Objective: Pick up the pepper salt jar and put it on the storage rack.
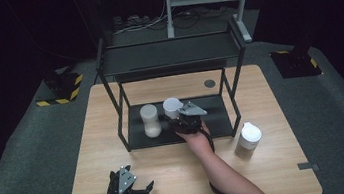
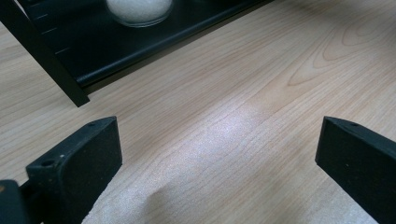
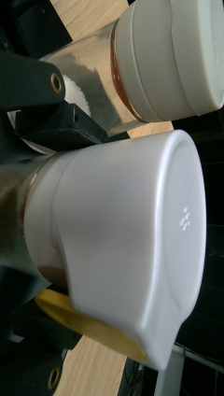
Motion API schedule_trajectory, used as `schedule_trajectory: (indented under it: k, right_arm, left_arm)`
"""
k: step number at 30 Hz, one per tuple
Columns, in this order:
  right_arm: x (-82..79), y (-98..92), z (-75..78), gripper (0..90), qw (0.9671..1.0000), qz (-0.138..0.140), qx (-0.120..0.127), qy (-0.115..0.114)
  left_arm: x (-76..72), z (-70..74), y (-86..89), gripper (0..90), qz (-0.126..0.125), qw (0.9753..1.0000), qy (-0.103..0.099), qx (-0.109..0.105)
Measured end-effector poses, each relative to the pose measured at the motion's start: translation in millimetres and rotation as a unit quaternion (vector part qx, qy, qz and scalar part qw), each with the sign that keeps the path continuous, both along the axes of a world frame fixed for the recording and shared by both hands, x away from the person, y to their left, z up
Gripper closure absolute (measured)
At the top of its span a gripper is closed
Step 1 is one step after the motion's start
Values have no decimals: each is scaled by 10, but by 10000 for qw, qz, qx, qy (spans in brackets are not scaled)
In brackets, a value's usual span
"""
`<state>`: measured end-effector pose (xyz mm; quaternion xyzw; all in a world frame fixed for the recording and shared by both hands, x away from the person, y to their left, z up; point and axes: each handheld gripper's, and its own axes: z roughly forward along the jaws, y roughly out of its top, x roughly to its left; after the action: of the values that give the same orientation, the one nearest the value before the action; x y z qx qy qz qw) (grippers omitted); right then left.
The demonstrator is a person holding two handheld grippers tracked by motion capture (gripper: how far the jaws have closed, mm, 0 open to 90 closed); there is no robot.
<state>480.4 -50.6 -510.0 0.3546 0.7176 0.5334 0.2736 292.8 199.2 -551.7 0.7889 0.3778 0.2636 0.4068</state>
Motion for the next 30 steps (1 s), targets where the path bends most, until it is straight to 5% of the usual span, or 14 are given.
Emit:
schedule_trajectory:
  k: [30]
  right_arm:
    - [1, -41, -43, 257, 9999, 55, 150, 6]
  left_arm:
    - [-2, 0, -2, 6, -19, 10000, -12, 10]
